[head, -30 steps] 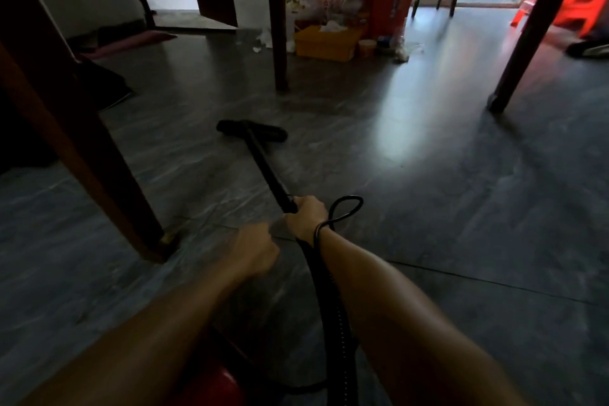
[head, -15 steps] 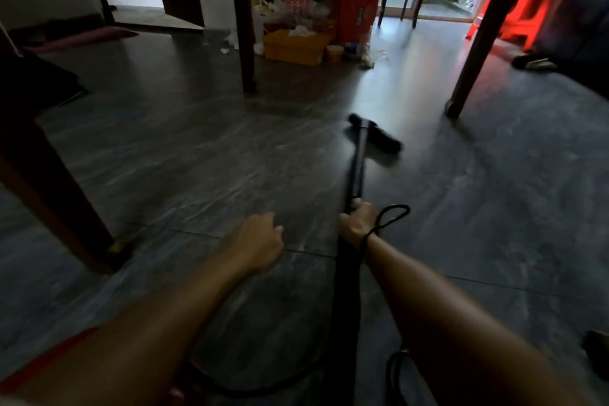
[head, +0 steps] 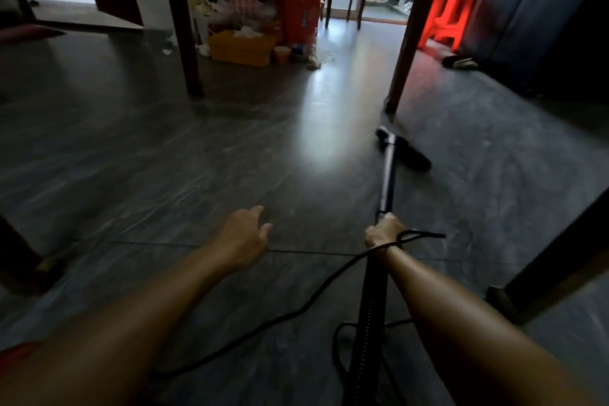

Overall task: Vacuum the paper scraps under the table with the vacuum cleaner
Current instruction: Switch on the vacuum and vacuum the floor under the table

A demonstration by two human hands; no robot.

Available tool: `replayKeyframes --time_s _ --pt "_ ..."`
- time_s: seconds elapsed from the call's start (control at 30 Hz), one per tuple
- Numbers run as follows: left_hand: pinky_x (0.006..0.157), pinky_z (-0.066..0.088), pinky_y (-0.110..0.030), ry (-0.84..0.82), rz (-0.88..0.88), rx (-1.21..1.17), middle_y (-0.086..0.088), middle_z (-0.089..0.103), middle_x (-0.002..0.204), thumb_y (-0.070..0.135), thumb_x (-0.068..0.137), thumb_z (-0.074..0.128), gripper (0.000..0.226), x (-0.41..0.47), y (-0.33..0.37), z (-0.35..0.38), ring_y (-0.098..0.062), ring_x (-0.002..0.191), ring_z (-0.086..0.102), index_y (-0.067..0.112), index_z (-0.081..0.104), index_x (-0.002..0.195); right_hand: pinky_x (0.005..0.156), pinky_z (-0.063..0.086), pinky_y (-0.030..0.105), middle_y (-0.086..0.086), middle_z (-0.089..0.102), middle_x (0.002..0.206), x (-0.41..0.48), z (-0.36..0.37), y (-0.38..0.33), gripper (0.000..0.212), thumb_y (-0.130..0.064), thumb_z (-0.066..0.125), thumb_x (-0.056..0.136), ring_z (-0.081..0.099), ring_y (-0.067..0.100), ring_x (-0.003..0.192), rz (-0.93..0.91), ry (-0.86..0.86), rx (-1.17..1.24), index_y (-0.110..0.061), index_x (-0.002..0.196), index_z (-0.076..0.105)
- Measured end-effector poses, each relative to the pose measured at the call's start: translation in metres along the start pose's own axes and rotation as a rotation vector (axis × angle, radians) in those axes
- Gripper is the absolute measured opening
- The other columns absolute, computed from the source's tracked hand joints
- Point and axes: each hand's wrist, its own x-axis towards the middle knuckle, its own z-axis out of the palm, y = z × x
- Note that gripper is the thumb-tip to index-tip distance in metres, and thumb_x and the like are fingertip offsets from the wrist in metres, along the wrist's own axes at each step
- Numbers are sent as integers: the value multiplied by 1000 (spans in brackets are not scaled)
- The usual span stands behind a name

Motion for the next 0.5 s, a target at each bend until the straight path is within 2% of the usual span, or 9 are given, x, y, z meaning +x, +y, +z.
replayKeyframes --time_s 0.07,0.13,0.23,0.37,0.5 --pt "111 35 -43 -13 11 14 -16 42 146 36 98 43 55 -4 2 1 -31 133 42 13 33 146 79 52 35 15 66 100 -5 -11 17 34 -11 61 80 63 30 87 63 68 -4 -2 112 58" --pt "110 35 -41 -25 26 -7 -16 43 145 34 98 44 54 -8 10 3 -30 133 42 13 32 146 75 53 35 14 66 93 -21 -16 24 33 -13 61 78 65 31 86 55 76 -25 -3 110 59" --pt "109 34 -37 -37 73 -17 -16 44 145 33 98 45 54 -19 22 7 -30 132 43 12 33 146 81 49 34 17 66 114 -64 -22 10 35 -17 59 84 62 35 108 -59 -45 -139 -4 115 56" --pt "109 35 -35 -118 115 82 -16 44 146 35 96 48 55 -38 23 4 -30 132 44 12 34 145 95 44 34 18 54 131 -121 -11 -7 51 -25 60 89 53 33 121 -201 -350 -204 -4 133 44" --pt "104 42 -39 -129 159 117 -15 50 141 36 94 49 53 -58 2 -3 -31 127 49 12 40 141 96 43 32 17 55 134 -155 -4 -5 67 -27 54 93 53 32 122 -359 -315 -350 -8 150 24"
